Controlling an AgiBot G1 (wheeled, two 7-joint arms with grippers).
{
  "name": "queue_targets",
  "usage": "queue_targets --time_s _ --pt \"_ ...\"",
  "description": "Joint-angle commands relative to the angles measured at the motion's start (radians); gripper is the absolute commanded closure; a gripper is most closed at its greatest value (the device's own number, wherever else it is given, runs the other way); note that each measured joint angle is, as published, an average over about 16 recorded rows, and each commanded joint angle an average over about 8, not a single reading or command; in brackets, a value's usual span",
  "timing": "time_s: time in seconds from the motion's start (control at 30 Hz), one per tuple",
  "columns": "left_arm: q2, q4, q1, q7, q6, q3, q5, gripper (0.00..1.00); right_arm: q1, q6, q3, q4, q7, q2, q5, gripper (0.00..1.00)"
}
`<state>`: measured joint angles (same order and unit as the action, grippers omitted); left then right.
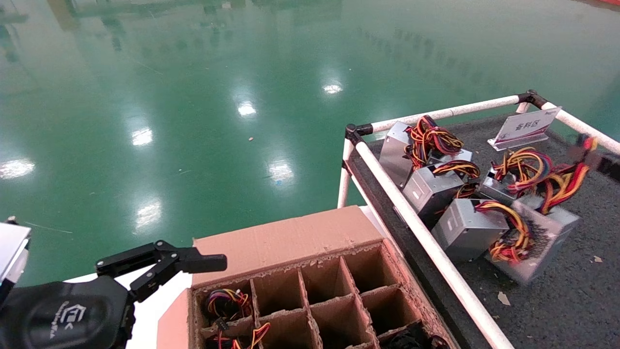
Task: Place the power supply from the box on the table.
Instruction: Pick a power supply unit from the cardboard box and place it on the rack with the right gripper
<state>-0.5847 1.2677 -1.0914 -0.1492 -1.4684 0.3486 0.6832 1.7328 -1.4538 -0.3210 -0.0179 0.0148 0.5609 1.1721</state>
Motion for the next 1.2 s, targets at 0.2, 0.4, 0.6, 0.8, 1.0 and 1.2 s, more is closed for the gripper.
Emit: queue_targets --time_s 0.2,0.4,0.6,0.8,1.0,1.2 --pt "0.0 0.0 0.0 0.0 0.0 0.0 0.0 0.0 -0.024 -0.084 0.001 0.01 -0.002 0.009 -0.003 1.0" --pt "0.0 0.0 0.0 0.0 0.0 0.0 0.0 0.0 -0.047 -0.1 -0.004 0.012 -0.019 0.0 0.005 1.0" --pt "0.0 0.0 0.0 0.0 0.0 0.0 0.0 0.0 -0.063 -0.093 -0.013 0.012 -0.033 -0.017 0.017 0.74" --pt "0.0 0.0 0.0 0.0 0.0 0.0 0.0 0.0 -0.069 -0.093 -0.024 0.005 -0.039 -0.024 0.032 0.03" --pt "0.0 0.0 0.0 0.0 0.0 0.0 -0.001 0.0 -0.07 -0.092 -0.027 0.003 -0.04 -0.026 0.036 0.0" --pt "0.0 0.0 0.0 0.0 0.0 0.0 -0.001 0.0 -0.07 -0.091 -0.025 0.004 -0.039 -0.025 0.036 0.0"
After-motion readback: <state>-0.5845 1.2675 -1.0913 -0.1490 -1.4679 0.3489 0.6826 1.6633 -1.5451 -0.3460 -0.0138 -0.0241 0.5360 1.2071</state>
